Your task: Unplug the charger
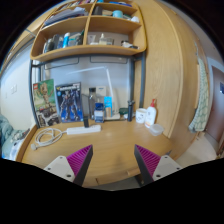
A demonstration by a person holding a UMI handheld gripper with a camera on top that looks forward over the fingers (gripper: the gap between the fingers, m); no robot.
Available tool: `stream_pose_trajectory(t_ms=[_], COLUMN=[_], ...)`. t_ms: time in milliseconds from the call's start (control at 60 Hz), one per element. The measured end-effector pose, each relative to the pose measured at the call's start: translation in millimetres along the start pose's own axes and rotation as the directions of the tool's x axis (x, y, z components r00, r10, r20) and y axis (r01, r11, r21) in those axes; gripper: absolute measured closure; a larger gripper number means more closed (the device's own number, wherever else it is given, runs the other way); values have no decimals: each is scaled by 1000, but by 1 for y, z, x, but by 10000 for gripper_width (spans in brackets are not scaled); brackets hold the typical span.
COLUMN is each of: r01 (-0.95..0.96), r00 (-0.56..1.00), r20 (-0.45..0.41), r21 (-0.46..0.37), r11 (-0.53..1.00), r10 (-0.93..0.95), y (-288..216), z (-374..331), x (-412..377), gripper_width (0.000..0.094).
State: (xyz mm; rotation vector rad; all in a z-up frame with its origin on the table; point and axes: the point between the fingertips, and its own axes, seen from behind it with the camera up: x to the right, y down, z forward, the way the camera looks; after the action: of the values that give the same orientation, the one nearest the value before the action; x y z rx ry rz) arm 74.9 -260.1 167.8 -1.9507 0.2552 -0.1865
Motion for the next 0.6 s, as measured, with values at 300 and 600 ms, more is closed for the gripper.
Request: stream_pose_trajectory(t_ms=[300,600], r01=[93,124], r00=[978,950], r20=[199,294], r21=[-118,-38], r11=[989,992], r10=[-69,-107], y=[61,11], z=[117,287], x=[-91,-162], gripper_width=[88,100])
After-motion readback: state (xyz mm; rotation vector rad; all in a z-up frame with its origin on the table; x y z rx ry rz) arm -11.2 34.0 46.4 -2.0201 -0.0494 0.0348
